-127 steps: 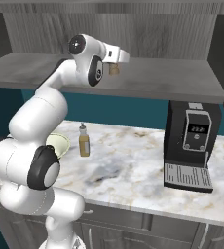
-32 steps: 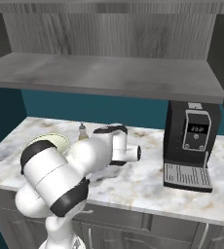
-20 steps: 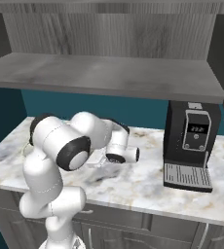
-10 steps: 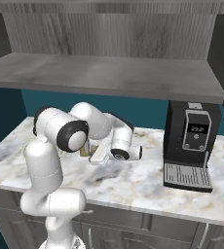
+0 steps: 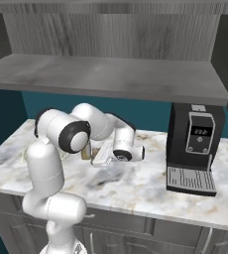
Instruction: Retrieve the bottle and the shaker from the cabinet and place them next to the mixing bowl on the counter. Then add garlic from the fridge to the mixing bowl.
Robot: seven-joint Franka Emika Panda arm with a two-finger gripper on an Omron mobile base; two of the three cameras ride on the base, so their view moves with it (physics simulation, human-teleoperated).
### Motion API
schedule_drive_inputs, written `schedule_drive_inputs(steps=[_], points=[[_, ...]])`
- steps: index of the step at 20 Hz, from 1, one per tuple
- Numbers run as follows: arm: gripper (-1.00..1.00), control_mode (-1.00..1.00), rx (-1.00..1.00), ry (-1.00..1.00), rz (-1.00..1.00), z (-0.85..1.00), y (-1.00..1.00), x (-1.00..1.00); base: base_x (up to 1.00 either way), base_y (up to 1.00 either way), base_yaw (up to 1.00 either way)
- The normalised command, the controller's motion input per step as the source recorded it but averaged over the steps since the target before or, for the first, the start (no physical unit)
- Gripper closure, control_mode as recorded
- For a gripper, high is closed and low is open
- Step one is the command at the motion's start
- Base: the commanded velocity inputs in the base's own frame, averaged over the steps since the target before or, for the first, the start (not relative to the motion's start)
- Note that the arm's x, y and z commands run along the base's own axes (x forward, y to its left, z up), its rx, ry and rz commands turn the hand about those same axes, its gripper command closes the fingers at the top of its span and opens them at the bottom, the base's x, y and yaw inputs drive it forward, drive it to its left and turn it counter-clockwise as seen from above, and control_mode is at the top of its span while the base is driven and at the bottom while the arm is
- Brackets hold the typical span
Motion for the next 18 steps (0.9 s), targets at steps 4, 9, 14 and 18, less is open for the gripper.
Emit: schedule_drive_inputs(steps=[4, 9, 14, 18], points=[[1.0, -1.0, 0.0, 0.0, 0.0, 0.0, 0.01, 0.0, 0.0, 0.0, 0.0], [1.0, -1.0, 0.0, 0.0, 0.0, 0.0, 0.0, 0.0, 0.0, 0.0, 0.0], [-1.0, -1.0, 0.0, 0.0, 0.0, 0.0, 0.01, 0.0, 0.0, 0.0, 0.0], [-1.0, -1.0, 0.0, 0.0, 0.0, 0.0, 0.0, 0.0, 0.0, 0.0, 0.0]])
